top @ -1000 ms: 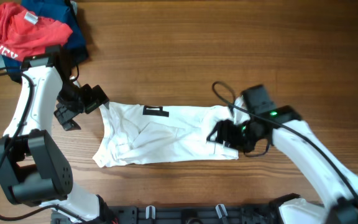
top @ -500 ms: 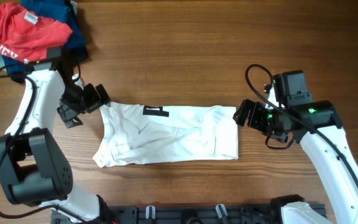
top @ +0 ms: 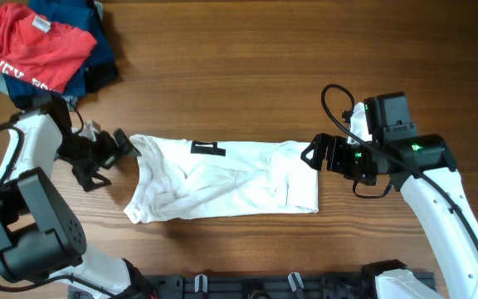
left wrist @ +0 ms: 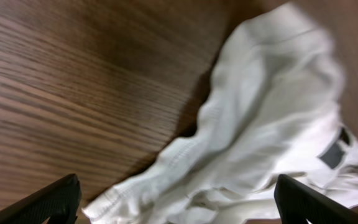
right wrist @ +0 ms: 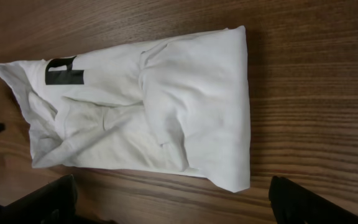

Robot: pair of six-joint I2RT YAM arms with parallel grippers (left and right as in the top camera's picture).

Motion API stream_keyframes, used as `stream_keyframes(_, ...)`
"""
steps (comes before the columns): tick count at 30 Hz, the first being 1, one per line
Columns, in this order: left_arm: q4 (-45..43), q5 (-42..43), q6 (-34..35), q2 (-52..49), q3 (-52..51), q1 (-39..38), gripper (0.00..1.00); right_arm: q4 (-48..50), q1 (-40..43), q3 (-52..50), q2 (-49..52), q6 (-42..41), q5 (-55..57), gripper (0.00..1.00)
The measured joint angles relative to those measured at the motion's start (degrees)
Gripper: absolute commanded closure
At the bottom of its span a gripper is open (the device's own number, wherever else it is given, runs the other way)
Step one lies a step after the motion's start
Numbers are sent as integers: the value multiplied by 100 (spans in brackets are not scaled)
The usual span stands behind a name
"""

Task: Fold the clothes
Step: 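Grasp the shirt's left end with the left gripper and fold it rightward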

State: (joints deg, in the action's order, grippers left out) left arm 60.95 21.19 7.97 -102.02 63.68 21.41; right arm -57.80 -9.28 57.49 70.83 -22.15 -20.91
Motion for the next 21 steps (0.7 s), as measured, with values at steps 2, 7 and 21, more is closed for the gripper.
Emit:
stream_keyframes(2,-186,44,-24,-13,-372,0,0,-2,0,0,0,46,-9,1)
stream_keyframes(7,-472,299,-39,4,-855,0,0,0,0,0,0,149,-9,1)
stream_keyframes(21,-726,1025,-262,105,-1075,-844,0,-2,0,0,0,151,-52,1)
